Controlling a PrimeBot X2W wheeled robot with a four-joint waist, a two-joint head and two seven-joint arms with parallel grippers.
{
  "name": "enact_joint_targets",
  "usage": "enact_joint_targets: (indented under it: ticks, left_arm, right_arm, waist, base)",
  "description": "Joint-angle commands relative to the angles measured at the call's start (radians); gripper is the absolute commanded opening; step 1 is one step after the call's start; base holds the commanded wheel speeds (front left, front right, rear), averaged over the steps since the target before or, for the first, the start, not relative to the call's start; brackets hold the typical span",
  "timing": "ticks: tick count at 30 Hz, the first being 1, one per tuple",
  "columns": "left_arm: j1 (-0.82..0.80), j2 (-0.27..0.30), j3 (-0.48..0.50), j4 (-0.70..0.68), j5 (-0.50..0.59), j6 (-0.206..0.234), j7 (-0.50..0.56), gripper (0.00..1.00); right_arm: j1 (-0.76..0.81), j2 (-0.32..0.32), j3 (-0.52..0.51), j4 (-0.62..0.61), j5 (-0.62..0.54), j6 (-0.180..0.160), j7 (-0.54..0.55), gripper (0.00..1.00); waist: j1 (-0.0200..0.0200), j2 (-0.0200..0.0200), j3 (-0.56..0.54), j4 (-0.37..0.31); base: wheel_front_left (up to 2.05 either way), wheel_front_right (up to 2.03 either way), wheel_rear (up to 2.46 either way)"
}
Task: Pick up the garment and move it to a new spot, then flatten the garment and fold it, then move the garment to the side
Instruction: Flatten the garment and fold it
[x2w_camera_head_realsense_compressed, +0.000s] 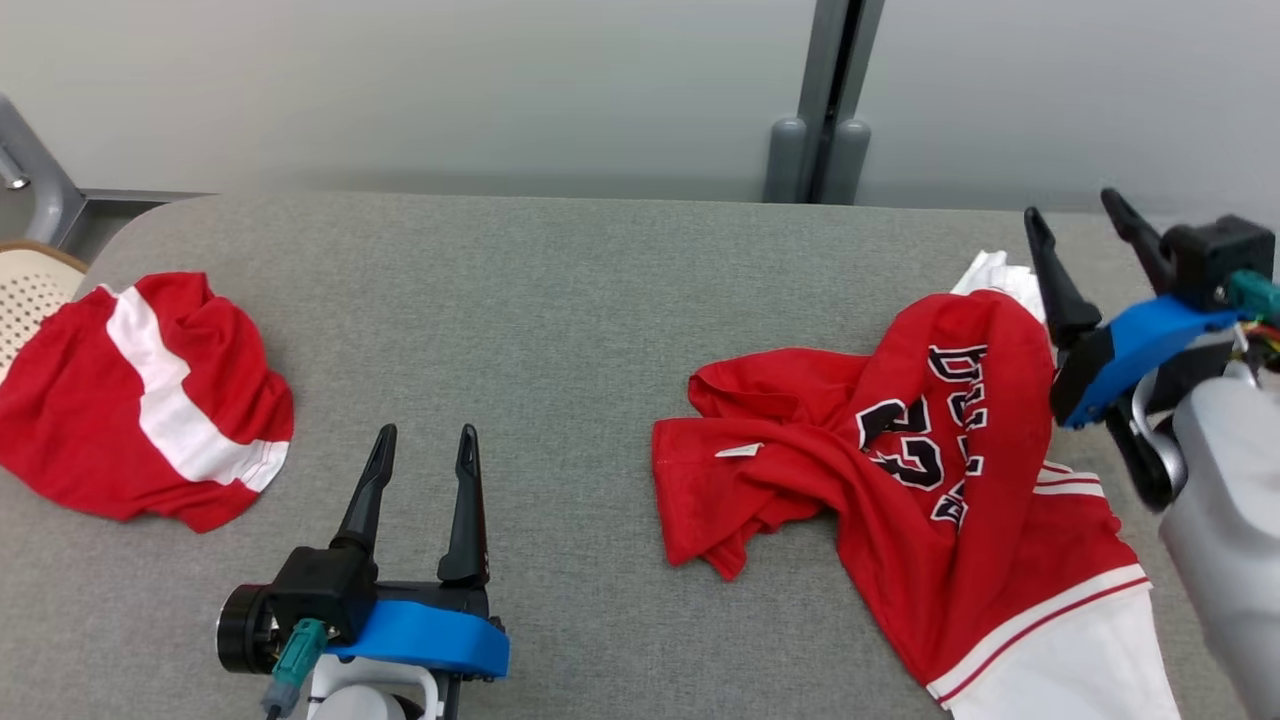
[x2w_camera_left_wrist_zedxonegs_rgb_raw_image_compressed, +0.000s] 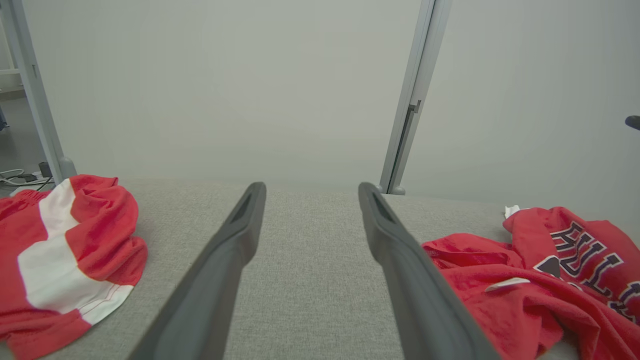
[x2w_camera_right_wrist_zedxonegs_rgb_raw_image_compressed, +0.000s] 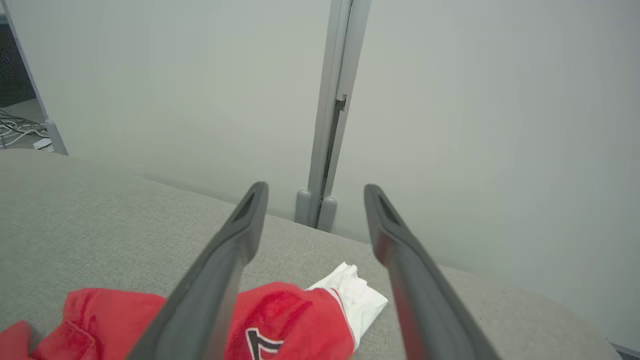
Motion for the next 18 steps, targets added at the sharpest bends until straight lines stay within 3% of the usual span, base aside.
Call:
enact_joint_targets:
  ticks: [1, 9, 18]
  left_arm:
    - [0.005, 0.0, 0.006, -0.005, 0.005, 0.0, -0.003, 1.0]
    - [0.033, 0.001, 0.053, -0.013, 0.02, -0.005, -0.003, 1.0]
    - [0.032, 0.001, 0.08, -0.003, 0.038, -0.018, -0.003, 1.0]
  right_arm:
    - [0.053, 0.006, -0.018, -0.039, -0.014, 0.0, -0.003, 1.0]
    - [0.404, 0.117, -0.229, -0.46, -0.102, 0.0, -0.003, 1.0]
    - [0.682, 0.25, -0.382, -0.73, -0.206, 0.0, -0.003, 1.0]
  waist:
    - [0.0001, 0.0, -0.006, -0.014]
    - [0.0001, 0.0, -0.016, -0.084]
    - [0.0001, 0.0, -0.023, -0.115]
  base:
    - [0.0, 0.0, 0.0]
    - [0.0, 0.0, 0.0]
    - [0.0, 0.0, 0.0]
